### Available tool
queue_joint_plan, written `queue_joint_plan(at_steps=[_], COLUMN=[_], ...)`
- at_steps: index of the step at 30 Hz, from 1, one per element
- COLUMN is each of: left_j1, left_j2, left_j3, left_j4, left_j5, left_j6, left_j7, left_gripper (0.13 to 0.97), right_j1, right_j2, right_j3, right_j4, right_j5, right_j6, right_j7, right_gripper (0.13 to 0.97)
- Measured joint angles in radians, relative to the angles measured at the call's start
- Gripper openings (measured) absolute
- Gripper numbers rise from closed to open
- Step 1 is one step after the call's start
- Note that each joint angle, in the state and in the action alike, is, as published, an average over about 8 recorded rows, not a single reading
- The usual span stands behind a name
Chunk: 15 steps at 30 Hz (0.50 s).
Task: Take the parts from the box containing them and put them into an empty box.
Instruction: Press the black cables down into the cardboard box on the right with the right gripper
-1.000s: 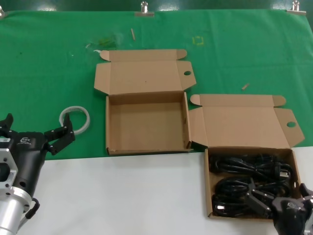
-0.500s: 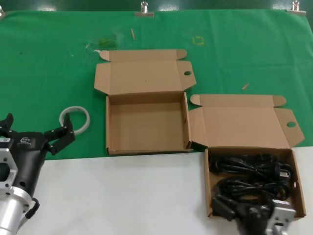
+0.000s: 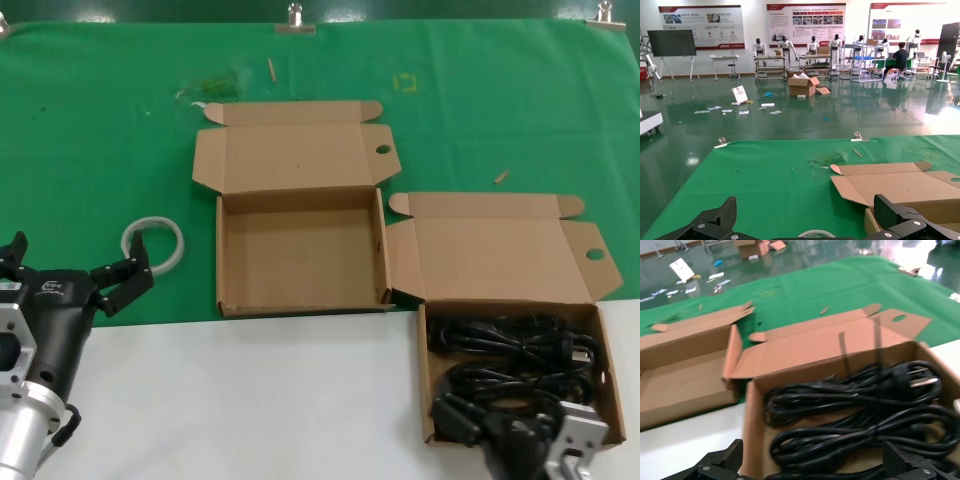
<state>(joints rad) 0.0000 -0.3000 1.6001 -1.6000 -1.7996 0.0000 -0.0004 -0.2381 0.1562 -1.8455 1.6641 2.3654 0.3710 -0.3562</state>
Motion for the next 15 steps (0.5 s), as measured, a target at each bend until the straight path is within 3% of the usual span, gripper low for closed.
queue_joint_plan(at_steps=[9,15], left_j1=[0.000,0.000], left_j2=[0.000,0.000], left_j3=[0.000,0.000], left_j4=[0.000,0.000], left_j5=[0.000,0.000], left_j6=[0.000,0.000], left_j7=[0.000,0.000], left_gripper=[0.966,0.966], right_j1=[-0.051,-0.046], right_j2=[-0.001,-0.002], right_j3=[0.216,0.370], right_j4=[-0.016,-0.058], right_j5=[-0.096,-0.085], right_j6=[-0.217,-0.405], right_j7=[0.071,0.053], right_gripper=[0.966,0.966])
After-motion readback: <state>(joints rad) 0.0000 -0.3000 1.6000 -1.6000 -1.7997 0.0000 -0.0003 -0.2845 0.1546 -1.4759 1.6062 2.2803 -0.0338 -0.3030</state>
